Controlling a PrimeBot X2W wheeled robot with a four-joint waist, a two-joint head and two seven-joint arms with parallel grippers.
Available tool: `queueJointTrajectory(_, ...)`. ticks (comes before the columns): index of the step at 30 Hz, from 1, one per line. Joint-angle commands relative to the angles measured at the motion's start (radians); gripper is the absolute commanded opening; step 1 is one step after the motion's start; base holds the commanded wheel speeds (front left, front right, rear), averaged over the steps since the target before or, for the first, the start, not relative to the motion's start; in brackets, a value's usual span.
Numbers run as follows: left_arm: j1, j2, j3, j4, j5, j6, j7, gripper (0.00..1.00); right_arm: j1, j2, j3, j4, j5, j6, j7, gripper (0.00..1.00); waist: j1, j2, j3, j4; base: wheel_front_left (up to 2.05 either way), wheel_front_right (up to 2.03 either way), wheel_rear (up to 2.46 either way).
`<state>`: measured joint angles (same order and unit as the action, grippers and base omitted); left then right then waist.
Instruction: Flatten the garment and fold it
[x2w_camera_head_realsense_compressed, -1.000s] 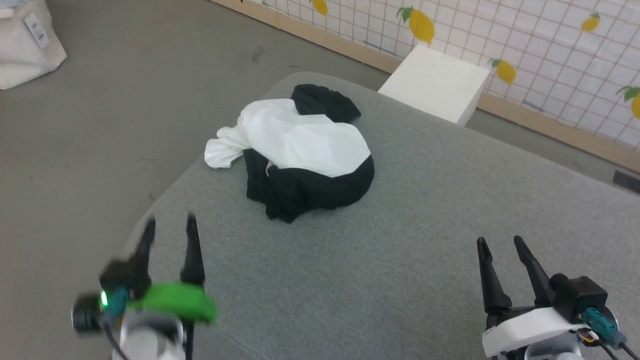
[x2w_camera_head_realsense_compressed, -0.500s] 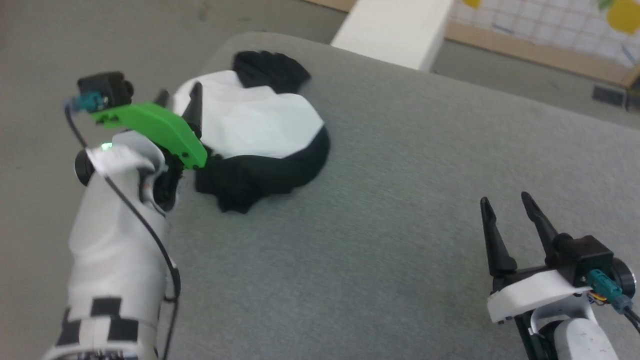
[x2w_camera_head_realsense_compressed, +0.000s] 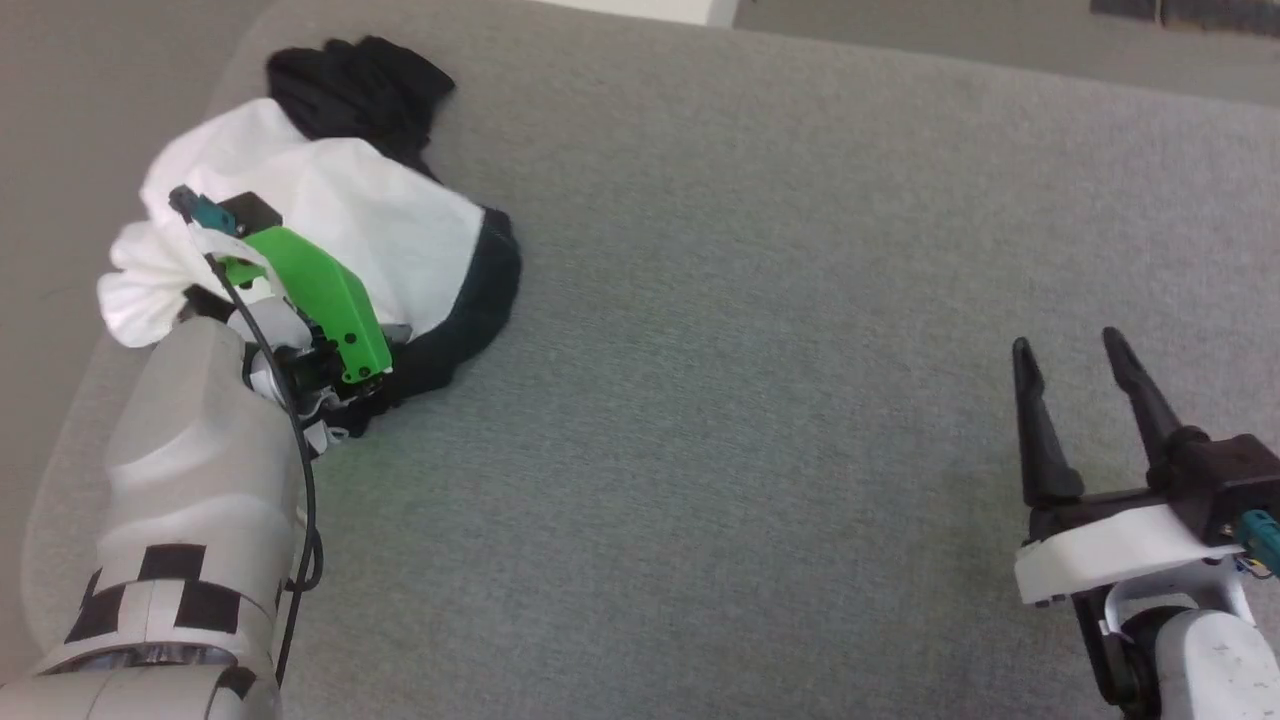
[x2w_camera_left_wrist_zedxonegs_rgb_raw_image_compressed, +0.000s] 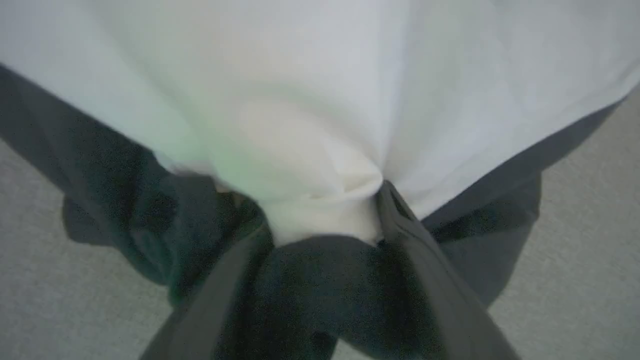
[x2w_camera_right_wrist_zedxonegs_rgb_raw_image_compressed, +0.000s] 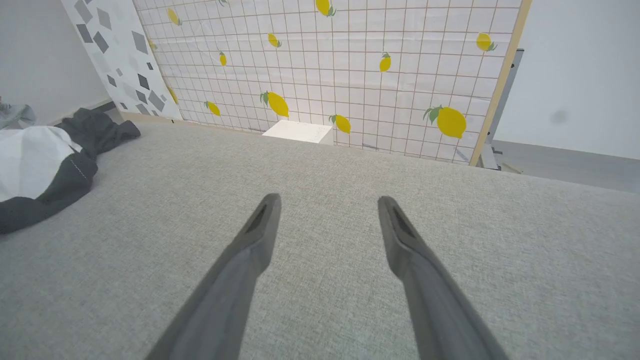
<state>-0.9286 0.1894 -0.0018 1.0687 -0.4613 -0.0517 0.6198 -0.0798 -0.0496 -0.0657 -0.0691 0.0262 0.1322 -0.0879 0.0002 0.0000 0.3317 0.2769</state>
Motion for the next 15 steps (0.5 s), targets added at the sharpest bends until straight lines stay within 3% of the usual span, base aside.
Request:
queueJointTrajectory(1,-0.005,-0.006,-0.002,0.017,0.004,0.007,0.004,1.00,-0.004,-0.001,-0.007,-0.011,-0.001,-0.002,-0.001,1.00,-0.0002,0.0000,0.043,-0.028,0.00,0.00,0.00)
queueJointTrajectory(2,-0.002,-0.011,-0.001,0.023,0.001,0.009,0.000,1.00,-0.002,-0.001,-0.010,-0.014,-0.001,-0.002,0.001,1.00,-0.0002,0.0000,0.045,-0.026,0.00,0.00,0.00)
queueJointTrajectory(3,0.002,-0.018,0.003,0.033,-0.005,0.013,-0.005,0.86,0.000,-0.001,-0.014,-0.016,-0.003,-0.002,0.003,1.00,-0.0002,0.0000,0.048,-0.022,0.00,0.00,0.00)
queueJointTrajectory(4,0.005,-0.026,0.010,0.039,-0.015,0.013,-0.011,0.32,0.000,-0.001,-0.018,-0.017,-0.004,-0.002,0.004,1.00,-0.0002,0.0000,0.049,-0.020,0.00,0.00,0.00)
queueJointTrajectory(5,0.011,-0.041,0.032,0.046,-0.042,0.011,-0.022,0.00,0.000,-0.001,-0.022,-0.017,-0.005,-0.002,0.005,1.00,-0.0002,0.0000,0.048,-0.016,0.00,0.00,0.00)
queueJointTrajectory(9,0.027,-0.066,0.080,0.049,-0.092,0.009,-0.117,0.00,0.001,-0.001,-0.022,-0.015,0.001,-0.002,0.009,1.00,-0.0002,0.0000,0.035,0.003,0.00,0.00,0.00)
queueJointTrajectory(15,0.031,-0.071,0.083,0.015,-0.089,-0.033,-0.346,0.00,0.001,-0.001,-0.006,0.017,0.015,-0.002,0.002,1.00,-0.0002,0.0000,-0.018,0.038,0.00,0.00,0.00)
